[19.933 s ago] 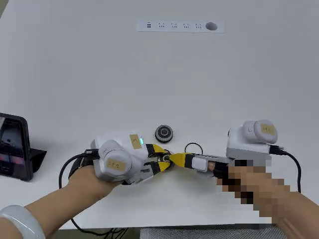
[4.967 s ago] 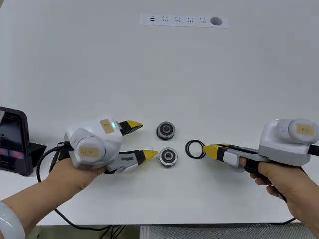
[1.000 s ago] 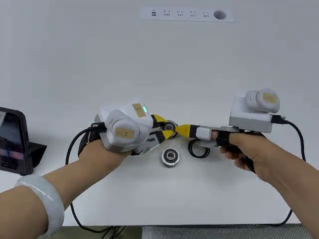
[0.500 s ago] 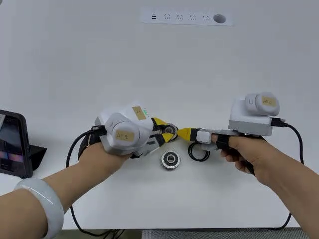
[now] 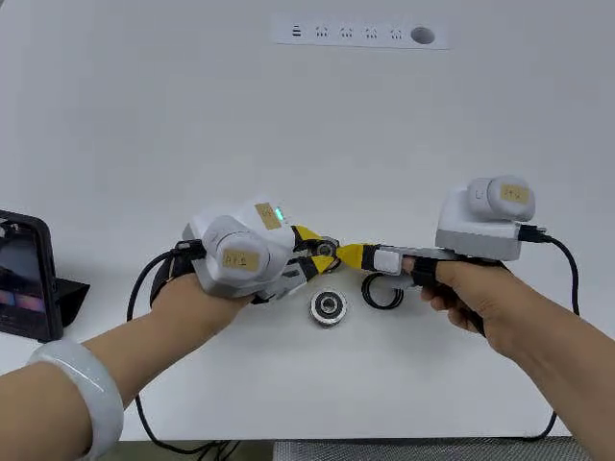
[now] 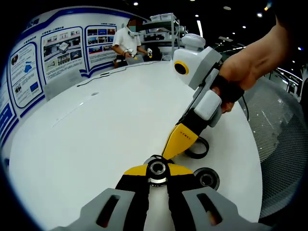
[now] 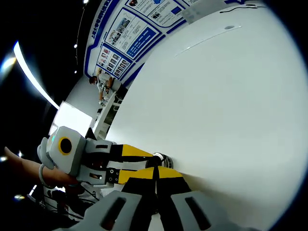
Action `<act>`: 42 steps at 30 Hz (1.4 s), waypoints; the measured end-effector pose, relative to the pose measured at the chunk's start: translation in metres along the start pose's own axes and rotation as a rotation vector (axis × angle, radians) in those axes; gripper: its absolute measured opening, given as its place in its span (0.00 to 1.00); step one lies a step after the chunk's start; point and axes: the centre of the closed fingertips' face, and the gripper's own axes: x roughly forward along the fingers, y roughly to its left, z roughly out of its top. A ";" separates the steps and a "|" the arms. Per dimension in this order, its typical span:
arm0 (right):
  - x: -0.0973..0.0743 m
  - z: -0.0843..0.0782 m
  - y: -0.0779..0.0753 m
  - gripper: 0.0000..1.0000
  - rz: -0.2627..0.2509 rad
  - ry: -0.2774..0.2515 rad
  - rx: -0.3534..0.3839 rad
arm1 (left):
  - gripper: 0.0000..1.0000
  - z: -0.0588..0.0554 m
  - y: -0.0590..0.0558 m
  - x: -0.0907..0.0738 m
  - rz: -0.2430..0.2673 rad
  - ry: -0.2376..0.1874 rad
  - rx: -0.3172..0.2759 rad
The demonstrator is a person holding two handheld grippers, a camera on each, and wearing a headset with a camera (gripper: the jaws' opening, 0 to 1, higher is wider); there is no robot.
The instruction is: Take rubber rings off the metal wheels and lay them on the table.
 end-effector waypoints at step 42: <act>-0.003 0.001 0.000 0.02 -0.012 -0.018 0.025 | 0.19 0.004 0.000 -0.001 -0.010 -0.023 0.032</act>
